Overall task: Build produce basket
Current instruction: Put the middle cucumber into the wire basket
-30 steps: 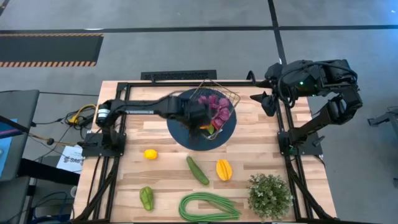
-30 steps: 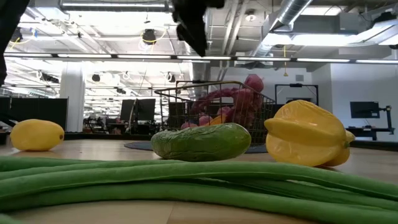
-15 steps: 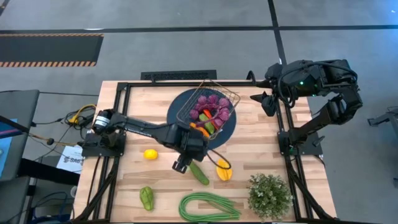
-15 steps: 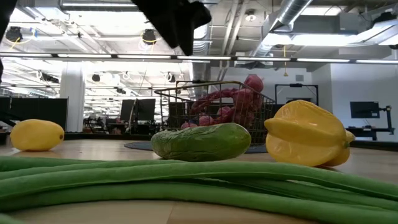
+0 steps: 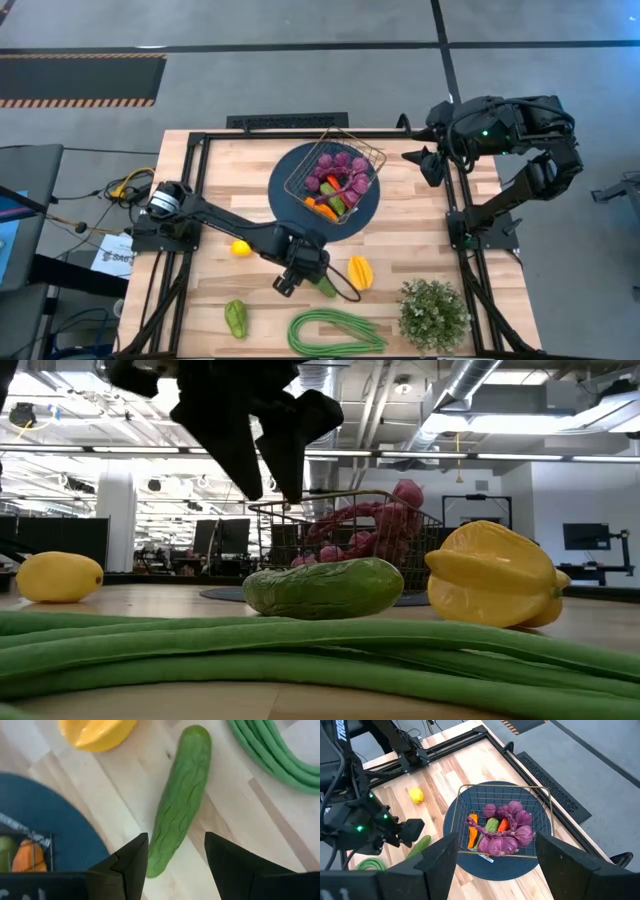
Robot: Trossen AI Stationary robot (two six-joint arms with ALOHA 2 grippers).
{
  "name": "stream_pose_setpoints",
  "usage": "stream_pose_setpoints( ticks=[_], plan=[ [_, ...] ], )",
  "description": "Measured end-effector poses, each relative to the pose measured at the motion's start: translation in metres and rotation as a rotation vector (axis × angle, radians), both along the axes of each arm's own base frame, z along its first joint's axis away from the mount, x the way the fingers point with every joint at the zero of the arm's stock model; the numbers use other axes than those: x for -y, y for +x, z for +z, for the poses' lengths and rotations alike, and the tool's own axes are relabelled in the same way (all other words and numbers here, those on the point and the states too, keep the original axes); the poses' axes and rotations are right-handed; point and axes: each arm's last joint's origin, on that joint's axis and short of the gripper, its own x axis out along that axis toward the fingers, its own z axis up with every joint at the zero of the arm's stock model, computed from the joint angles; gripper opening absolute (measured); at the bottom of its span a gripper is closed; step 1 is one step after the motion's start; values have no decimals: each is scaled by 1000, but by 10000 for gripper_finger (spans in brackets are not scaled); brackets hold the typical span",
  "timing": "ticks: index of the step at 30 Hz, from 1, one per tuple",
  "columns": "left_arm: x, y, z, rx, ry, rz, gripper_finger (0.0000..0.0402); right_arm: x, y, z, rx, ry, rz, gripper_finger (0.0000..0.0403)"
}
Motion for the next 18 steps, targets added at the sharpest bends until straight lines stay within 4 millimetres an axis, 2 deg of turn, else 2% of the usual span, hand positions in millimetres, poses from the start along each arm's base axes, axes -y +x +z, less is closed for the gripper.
stream_pose_setpoints(
  ticks=[7, 13, 18],
  plan=[
    [6, -4, -13, 15, 58, -99, 173, 0, 0, 0, 5, 12, -10, 281],
    [1, -2, -18, 48, 82, -72, 153, 0, 1, 0, 12, 12, -10, 281],
    [-6, 2, -20, 71, 45, 18, 152, 0, 2, 2, 31, 13, -10, 281]
  ],
)
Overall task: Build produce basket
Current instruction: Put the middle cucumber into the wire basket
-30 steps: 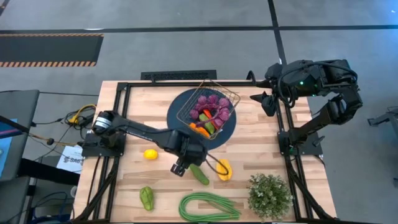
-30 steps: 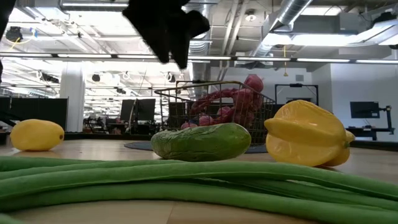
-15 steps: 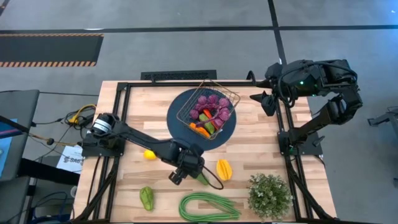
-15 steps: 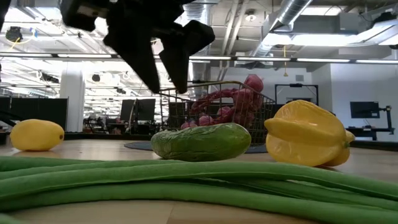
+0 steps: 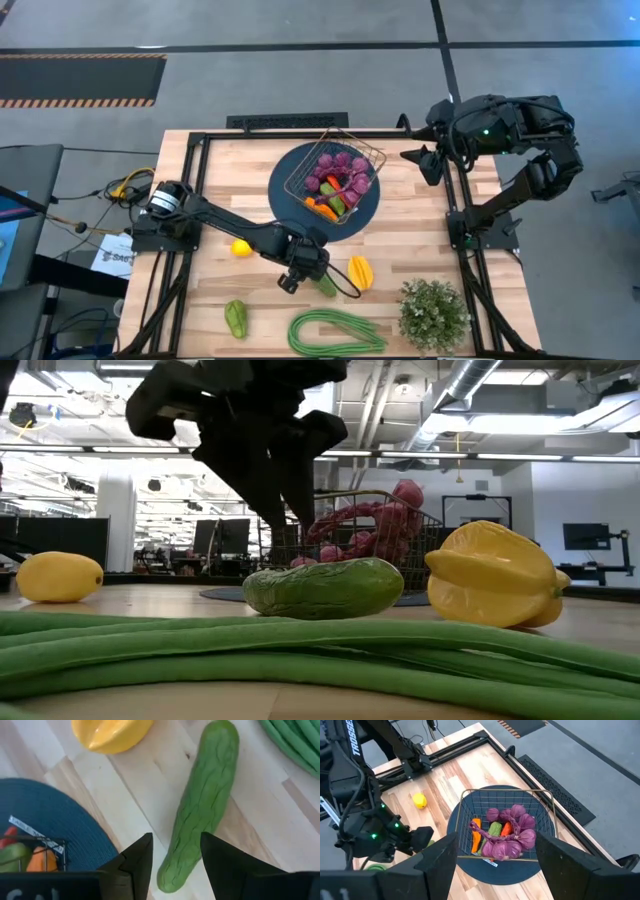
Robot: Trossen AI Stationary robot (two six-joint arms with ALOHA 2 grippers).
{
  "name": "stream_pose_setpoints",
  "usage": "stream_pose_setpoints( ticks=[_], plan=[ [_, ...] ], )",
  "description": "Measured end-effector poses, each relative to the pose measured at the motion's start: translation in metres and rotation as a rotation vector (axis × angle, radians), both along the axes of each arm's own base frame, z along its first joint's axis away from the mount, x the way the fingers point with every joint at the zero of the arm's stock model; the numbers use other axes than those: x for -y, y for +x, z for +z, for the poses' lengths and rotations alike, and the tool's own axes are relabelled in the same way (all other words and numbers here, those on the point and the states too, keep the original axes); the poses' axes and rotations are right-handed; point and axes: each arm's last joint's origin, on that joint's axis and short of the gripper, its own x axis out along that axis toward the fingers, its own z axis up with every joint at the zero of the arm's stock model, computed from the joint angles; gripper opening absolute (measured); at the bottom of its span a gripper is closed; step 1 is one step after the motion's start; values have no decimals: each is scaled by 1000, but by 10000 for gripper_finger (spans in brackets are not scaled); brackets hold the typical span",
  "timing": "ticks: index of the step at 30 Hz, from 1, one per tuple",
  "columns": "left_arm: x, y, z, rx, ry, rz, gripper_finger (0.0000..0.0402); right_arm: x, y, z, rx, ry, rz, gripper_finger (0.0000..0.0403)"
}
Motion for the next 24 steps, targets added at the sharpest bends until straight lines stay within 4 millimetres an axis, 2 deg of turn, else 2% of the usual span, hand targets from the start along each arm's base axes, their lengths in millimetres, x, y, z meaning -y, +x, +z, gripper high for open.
stream_pose_setpoints(
  ticks=[5, 9, 18, 24],
  plan=[
    [-3, 0, 0, -10, -5, 15, 151, 0, 1, 0, 2, 6, -5, 281],
    [-1, -2, -2, -38, -27, -41, 151, 0, 1, 0, 3, 10, -8, 281],
    [-2, -11, -17, -94, -5, -72, 152, 0, 1, 0, 10, 24, -21, 281],
    [-2, -10, -18, -72, 8, -94, 152, 0, 1, 0, 12, 24, -22, 281]
  ],
)
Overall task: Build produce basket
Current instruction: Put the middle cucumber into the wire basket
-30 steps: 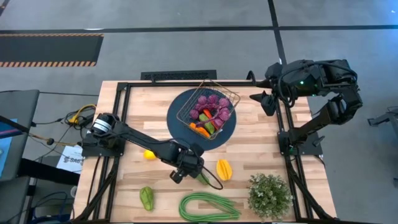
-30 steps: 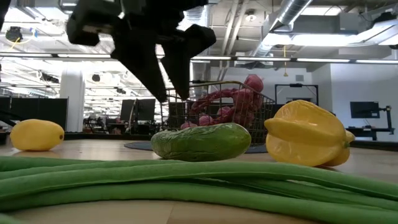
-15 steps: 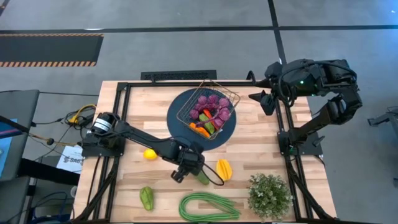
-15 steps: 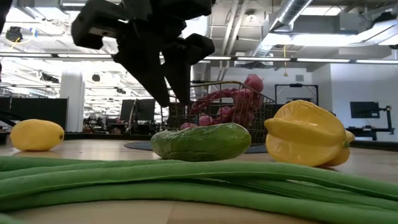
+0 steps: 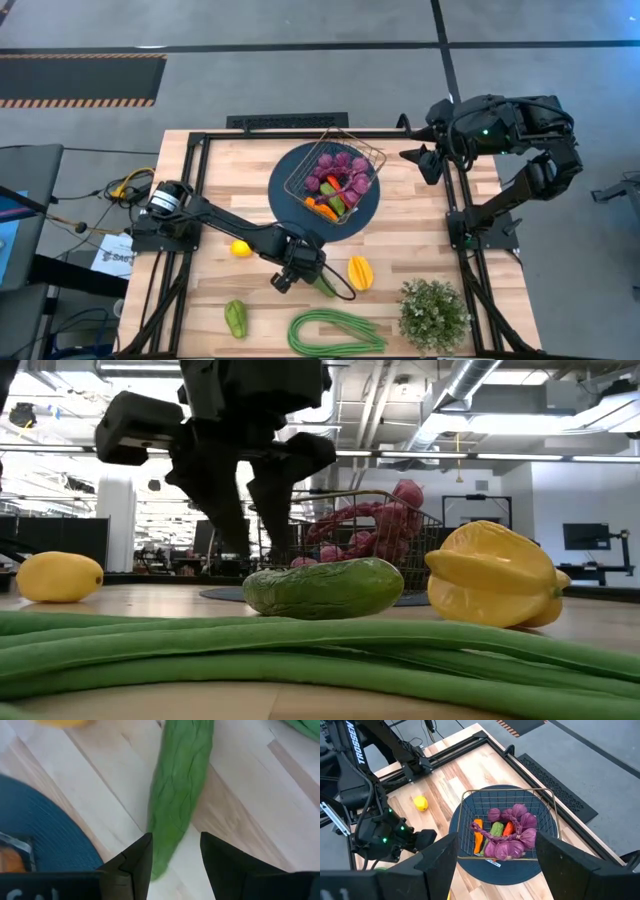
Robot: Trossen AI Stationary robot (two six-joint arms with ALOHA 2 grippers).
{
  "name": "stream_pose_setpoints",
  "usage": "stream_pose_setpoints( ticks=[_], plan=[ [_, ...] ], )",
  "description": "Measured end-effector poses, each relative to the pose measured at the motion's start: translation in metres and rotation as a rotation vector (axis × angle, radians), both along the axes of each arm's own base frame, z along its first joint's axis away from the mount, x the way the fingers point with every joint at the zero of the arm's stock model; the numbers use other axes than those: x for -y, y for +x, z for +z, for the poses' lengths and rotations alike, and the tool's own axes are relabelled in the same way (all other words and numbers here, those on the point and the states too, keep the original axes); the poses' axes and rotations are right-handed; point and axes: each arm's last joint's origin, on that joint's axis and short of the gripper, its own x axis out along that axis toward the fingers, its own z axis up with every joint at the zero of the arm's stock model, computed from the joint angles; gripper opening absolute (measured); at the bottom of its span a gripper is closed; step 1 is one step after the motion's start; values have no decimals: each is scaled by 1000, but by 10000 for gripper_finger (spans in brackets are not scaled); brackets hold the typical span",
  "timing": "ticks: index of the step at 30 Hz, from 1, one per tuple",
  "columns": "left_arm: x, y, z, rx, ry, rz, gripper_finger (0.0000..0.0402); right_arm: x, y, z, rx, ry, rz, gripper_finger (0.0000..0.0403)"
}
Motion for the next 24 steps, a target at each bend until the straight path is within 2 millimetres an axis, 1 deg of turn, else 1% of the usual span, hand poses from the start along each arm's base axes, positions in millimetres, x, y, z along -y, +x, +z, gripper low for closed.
stream_pose_setpoints(
  ticks=[6, 12, 15, 24],
  plan=[
    [1, 3, 1, 32, 15, -97, 152, 0, 0, 0, 2, 2, -2, 281],
    [-4, 4, 1, 32, 27, -111, 152, 0, 0, 0, 2, 2, -2, 281],
    [-8, 5, -4, 48, 7, -104, 152, 0, 0, 0, 2, 1, -2, 281],
    [-11, -4, -19, -2, -5, -98, 152, 0, 0, 0, 2, 1, -1, 281]
  ],
)
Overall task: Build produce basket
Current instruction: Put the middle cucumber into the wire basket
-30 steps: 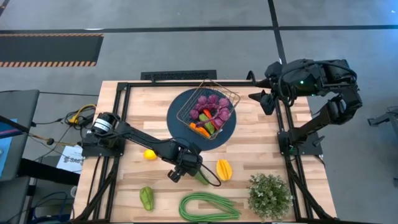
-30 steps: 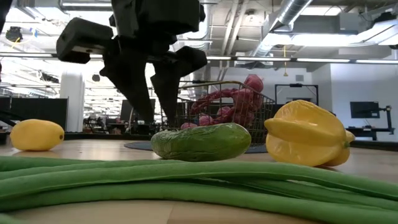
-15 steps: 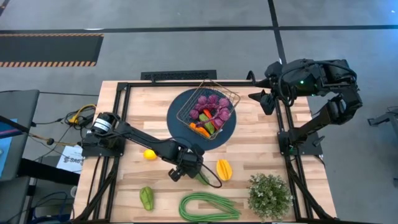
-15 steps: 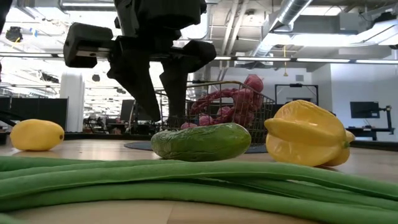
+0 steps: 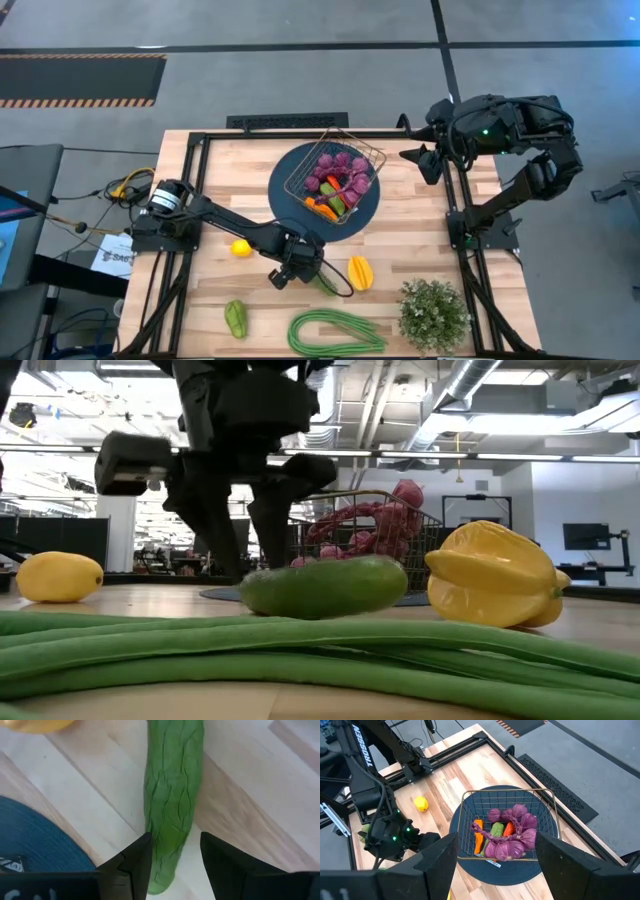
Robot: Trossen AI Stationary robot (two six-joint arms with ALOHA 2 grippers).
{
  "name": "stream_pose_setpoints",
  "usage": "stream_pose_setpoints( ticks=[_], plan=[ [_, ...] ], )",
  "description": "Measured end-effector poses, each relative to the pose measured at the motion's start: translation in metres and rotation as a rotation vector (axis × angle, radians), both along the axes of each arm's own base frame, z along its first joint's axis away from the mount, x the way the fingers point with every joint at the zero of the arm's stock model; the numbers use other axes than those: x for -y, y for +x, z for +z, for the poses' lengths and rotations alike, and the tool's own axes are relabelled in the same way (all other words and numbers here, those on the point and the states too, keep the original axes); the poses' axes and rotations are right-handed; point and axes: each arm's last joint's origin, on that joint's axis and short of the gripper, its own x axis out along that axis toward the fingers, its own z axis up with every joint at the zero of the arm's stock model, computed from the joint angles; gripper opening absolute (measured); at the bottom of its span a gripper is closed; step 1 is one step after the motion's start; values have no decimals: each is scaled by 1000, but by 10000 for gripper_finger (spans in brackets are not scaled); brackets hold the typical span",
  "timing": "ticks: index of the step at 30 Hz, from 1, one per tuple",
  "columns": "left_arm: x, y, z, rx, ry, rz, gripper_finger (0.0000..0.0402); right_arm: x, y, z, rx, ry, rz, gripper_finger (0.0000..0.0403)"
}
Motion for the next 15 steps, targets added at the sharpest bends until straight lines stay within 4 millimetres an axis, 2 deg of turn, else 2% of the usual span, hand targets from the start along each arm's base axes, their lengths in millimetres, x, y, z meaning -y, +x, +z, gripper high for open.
stream_pose_setpoints(
  ticks=[3, 15],
  plan=[
    [-1, -3, -4, -18, -5, -3, 152, 0, 0, 0, 0, -2, 1, 281],
    [-2, 8, 0, 85, -66, 117, 151, 0, 0, 0, 0, -2, 0, 281]
  ],
)
